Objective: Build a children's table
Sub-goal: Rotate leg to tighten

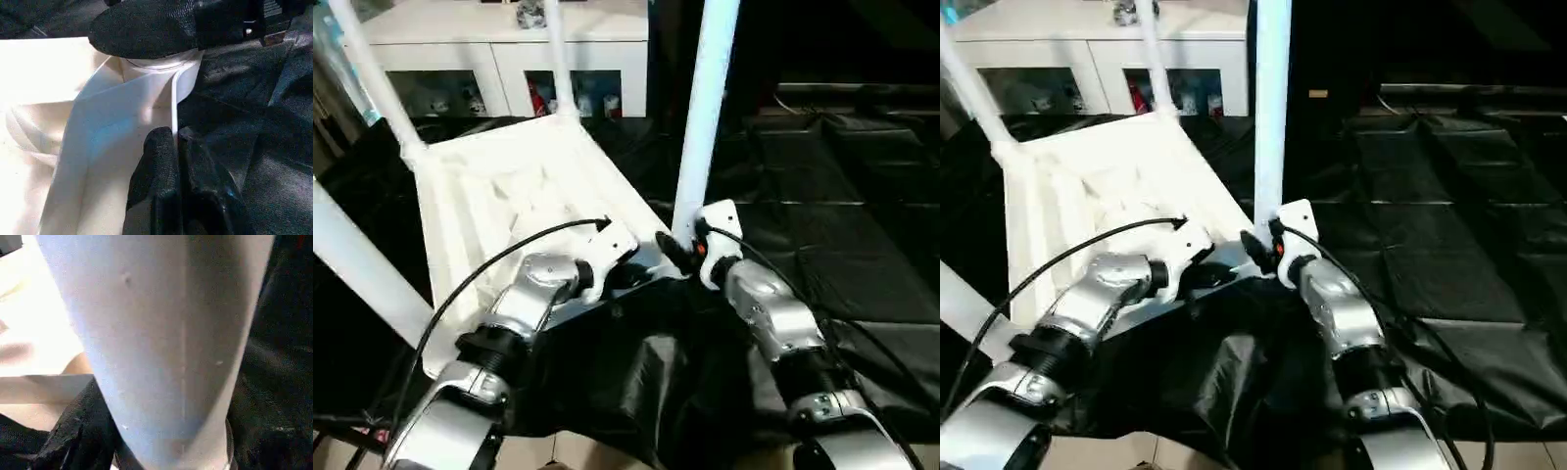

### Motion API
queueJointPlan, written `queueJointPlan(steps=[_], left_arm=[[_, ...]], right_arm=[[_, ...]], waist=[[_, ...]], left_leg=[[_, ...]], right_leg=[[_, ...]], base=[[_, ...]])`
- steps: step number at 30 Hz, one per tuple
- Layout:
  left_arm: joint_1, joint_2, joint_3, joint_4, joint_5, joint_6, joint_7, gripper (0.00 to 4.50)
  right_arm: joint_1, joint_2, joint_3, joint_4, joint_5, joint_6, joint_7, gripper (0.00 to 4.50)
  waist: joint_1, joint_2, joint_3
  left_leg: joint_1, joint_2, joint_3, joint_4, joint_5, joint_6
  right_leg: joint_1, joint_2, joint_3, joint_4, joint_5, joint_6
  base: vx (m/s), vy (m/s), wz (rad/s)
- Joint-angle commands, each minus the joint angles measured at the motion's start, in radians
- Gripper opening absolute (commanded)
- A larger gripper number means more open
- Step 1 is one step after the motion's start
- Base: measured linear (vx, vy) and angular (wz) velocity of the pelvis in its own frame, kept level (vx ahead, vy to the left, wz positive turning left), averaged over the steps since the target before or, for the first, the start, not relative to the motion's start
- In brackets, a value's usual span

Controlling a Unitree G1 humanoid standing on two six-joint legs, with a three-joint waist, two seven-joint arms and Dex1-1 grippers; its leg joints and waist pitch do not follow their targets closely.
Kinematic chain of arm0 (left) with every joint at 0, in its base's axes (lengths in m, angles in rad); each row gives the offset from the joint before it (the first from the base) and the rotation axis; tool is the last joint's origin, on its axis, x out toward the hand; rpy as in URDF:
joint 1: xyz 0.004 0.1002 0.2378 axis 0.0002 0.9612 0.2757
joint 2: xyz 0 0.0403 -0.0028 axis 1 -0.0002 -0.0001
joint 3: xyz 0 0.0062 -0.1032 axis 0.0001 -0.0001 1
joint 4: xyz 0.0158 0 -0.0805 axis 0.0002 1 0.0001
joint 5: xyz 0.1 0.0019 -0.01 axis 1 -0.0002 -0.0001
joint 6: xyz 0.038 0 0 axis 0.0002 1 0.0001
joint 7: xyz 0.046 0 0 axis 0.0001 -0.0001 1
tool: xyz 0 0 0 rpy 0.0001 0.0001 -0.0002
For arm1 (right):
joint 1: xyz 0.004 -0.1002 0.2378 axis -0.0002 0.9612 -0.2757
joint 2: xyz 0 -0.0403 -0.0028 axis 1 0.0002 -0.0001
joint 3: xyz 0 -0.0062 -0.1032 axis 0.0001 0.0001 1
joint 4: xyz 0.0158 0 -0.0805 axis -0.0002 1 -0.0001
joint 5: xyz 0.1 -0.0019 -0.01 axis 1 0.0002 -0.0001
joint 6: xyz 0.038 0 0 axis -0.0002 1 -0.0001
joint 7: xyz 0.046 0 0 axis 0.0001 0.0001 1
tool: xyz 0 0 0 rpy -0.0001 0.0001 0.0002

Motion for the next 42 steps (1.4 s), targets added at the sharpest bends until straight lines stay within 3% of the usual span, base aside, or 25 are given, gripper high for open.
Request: queueJointPlan(steps=[1, 6, 17, 18, 26, 33, 36, 40, 42], left_arm=[[-0.023, -0.04, -0.013, -0.054, -0.04, -0.072, -0.03, 0.0], [0.003, 0.002, -0.022, -0.088, -0.075, -0.091, -0.137, 0.0], [0.044, 0.108, -0.028, -0.141, -0.106, -0.097, -0.339, 0.0], [0.047, 0.118, -0.027, -0.147, -0.111, -0.093, -0.351, 0.0], [0.06, 0.139, -0.023, -0.166, -0.121, -0.08, -0.405, 0.0], [0.068, 0.115, 0.002, -0.17, -0.143, -0.058, -0.391, 0.0], [0.045, 0.079, 0.023, -0.122, -0.122, -0.069, -0.3, 0.0], [-0.004, 0.019, 0.043, -0.06, -0.087, -0.075, -0.158, 0.0], [-0.035, -0.019, 0.043, -0.026, -0.06, -0.083, -0.072, 0.0]], right_arm=[[0.022, 0.04, 0.083, -0.012, 0.033, 0.035, 0.139, 3.12], [0.03, -0.04, 0.124, -0.038, 0.027, 0.025, 0.26, 3.69], [0.082, -0.255, 0.184, -0.187, 0.093, 0.071, 0.666, 3.69], [0.083, -0.272, 0.185, -0.194, 0.098, 0.077, 0.688, 3.45], [0.086, -0.292, 0.187, -0.203, 0.102, 0.1, 0.721, 2.92], [0.109, -0.266, 0.202, -0.219, 0.107, 0.114, 0.712, 2.62], [0.112, -0.206, 0.18, -0.182, 0.085, 0.1, 0.593, 2.61], [0.077, -0.078, 0.113, -0.069, 0.034, 0.113, 0.275, 2.61], [0.046, -0.013, 0.078, -0.008, 0.019, 0.11, 0.123, 2.6]], waist=[[0.004, -0.013, -0.062], [0.008, -0.014, -0.065], [0.034, -0.014, -0.063], [0.035, -0.016, -0.063], [0.047, -0.015, -0.064], [0.05, -0.014, -0.065], [0.044, -0.016, -0.06], [0.022, -0.019, -0.057], [0.011, -0.011, -0.054]], left_leg=[[0.002, 0.013, -0.004, -0.068, -0.27, 0.036], [0.0, 0.015, -0.002, -0.065, -0.241, 0.052], [0.003, 0.025, 0.002, -0.064, -0.231, 0.068], [0.004, 0.024, 0.002, -0.065, -0.233, 0.068], [0.008, 0.025, 0.001, -0.066, -0.23, 0.051], [0.006, 0.025, 0.0, -0.066, -0.224, 0.049], [0.005, 0.022, 0.0, -0.068, -0.241, 0.037], [0.008, 0.013, -0.007, -0.073, -0.288, 0.003], [0.013, 0.013, -0.005, -0.071, -0.304, 0.0]], right_leg=[[0.05, -0.054, 0.037, -0.092, -0.34, -0.163], [0.056, -0.056, 0.038, -0.084, -0.274, -0.195], [0.054, -0.056, 0.038, -0.078, -0.248, -0.218], [0.053, -0.056, 0.038, -0.079, -0.257, -0.215], [0.05, -0.057, 0.039, -0.08, -0.275, -0.208], [0.052, -0.057, 0.038, -0.078, -0.257, -0.209], [0.049, -0.058, 0.039, -0.084, -0.305, -0.193], [0.049, -0.06, 0.033, -0.099, -0.46, -0.136], [0.037, -0.058, 0.036, -0.104, -0.477, -0.132]], base=[[0.0, 0.0, 0.0], [0.0, 0.0, 0.0], [0.0, 0.0, 0.0], [0.0, 0.0, 0.0], [0.0, 0.0, 0.0], [0.0, 0.0, 0.0], [0.0, 0.0, 0.0], [0.0, 0.0, 0.0], [0.0, 0.0, 0.0]])
